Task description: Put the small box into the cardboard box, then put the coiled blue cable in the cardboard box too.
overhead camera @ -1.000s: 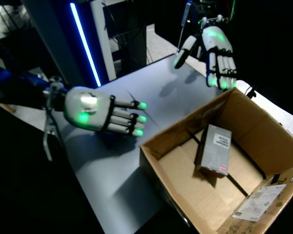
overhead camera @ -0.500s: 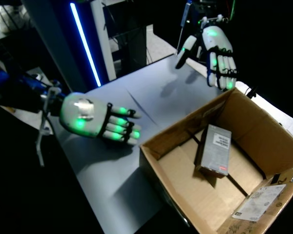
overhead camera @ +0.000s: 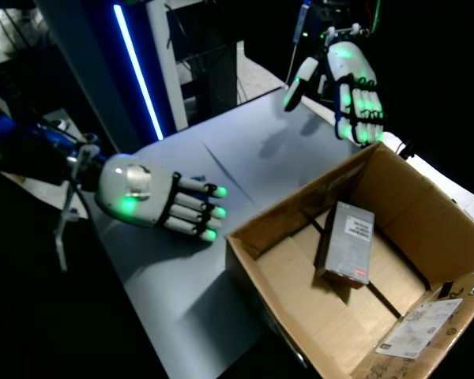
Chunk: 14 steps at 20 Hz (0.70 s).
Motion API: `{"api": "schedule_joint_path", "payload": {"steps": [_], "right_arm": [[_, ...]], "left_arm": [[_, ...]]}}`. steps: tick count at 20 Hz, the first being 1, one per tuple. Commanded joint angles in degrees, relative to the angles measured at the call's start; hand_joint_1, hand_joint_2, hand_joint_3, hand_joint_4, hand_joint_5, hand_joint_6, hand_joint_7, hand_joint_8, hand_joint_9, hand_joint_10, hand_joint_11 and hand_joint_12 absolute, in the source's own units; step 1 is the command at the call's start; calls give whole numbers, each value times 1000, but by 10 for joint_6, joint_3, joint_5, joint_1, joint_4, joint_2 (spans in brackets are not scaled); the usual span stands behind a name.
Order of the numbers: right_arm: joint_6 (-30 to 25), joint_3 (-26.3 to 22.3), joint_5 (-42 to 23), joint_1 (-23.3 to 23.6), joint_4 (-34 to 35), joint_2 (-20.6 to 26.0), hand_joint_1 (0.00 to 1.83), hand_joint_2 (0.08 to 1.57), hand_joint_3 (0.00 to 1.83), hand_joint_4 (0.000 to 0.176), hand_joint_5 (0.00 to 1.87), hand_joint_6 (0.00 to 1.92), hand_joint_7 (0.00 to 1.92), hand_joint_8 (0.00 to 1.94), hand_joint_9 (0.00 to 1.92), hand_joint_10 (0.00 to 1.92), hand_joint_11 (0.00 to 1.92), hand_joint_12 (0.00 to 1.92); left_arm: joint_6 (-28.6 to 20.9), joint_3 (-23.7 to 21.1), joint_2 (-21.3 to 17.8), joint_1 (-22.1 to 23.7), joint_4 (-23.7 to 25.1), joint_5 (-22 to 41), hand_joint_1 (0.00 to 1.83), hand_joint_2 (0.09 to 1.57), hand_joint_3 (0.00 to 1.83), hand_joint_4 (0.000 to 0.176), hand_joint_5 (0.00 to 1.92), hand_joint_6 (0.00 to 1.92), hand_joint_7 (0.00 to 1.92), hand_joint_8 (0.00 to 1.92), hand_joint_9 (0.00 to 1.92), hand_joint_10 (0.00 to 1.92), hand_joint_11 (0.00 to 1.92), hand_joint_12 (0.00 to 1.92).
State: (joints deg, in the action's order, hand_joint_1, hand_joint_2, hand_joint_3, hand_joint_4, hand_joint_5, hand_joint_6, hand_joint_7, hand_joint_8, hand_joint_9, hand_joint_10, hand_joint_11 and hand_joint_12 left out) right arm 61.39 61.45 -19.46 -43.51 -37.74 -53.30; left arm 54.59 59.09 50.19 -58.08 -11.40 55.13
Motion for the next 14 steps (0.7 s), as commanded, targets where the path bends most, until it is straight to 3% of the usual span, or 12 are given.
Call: {"api": "schedule_joint_path", "payload": {"steps": [1, 3, 4, 6, 9, 10, 11, 12, 13, 14], "right_arm": [[15, 1, -25, 5, -5, -3, 1404, 1088, 0, 176, 127, 5, 0, 0, 96, 11, 131, 884], [15, 1, -24, 5, -6, -4, 1385, 1089, 0, 176, 140, 0, 0, 0, 119, 3, 95, 962], [15, 1, -24, 4, -6, -5, 1282, 1059, 0, 176, 250, 10, 0, 0, 180, 11, 148, 994], [15, 1, -23, 4, -6, -7, 1319, 1037, 0, 176, 289, 15, 1, 0, 216, 19, 210, 1008], [15, 1, -23, 3, -6, -7, 1348, 990, 0, 176, 446, 2, 115, 2, 390, 13, 395, 935], [15, 1, -22, 2, -6, -7, 1397, 997, 0, 176, 556, 4, 220, 6, 524, 25, 538, 1032], [15, 1, -22, 2, -6, -8, 1433, 1013, 1, 123, 657, 4, 360, 12, 670, 37, 637, 1114], [15, 1, -22, 2, -6, -8, 1446, 1017, 0, 90, 703, 2, 428, 11, 764, 48, 696, 1100], [15, 1, -22, 2, -6, -9, 1460, 1018, 0, 78, 726, 9, 467, 24, 822, 71, 715, 1106], [15, 1, -22, 2, -6, -9, 1410, 1045, 0, 38, 842, 21, 604, 18, 812, 573, 820, 1185]], "left_arm": [[-4, -2, 0, 4, -1, 71, 473, 941, 0, 150, 161, 2, 122, 5, 78, 4, 0, 296], [-4, -2, 0, 4, -1, 71, 473, 941, 0, 146, 165, 2, 127, 2, 82, 2, 0, 332], [-5, -2, 0, 4, -1, 71, 465, 942, 0, 152, 170, 1, 124, 0, 84, 2, 0, 357], [-5, -2, 0, 4, -1, 71, 467, 944, 1, 156, 169, 0, 119, 0, 81, 0, 0, 343], [-5, -2, 0, 3, -1, 72, 469, 940, 0, 150, 176, 1, 132, 3, 96, 4, 0, 362], [-6, -2, 0, 3, -1, 72, 481, 938, 0, 137, 176, 1, 135, 2, 95, 2, 0, 334], [-6, -2, 0, 3, -1, 73, 479, 939, 0, 129, 177, 1, 138, 3, 98, 3, 0, 329], [-6, -2, 0, 3, -1, 73, 480, 940, 0, 140, 174, 0, 140, 3, 100, 3, 0, 332], [-6, -2, 0, 3, -1, 74, 482, 942, 1, 140, 175, 0, 140, 2, 99, 2, 0, 332], [-7, -2, 0, 3, -1, 74, 482, 943, 1, 146, 174, 0, 142, 1, 101, 1, 0, 350]]}}
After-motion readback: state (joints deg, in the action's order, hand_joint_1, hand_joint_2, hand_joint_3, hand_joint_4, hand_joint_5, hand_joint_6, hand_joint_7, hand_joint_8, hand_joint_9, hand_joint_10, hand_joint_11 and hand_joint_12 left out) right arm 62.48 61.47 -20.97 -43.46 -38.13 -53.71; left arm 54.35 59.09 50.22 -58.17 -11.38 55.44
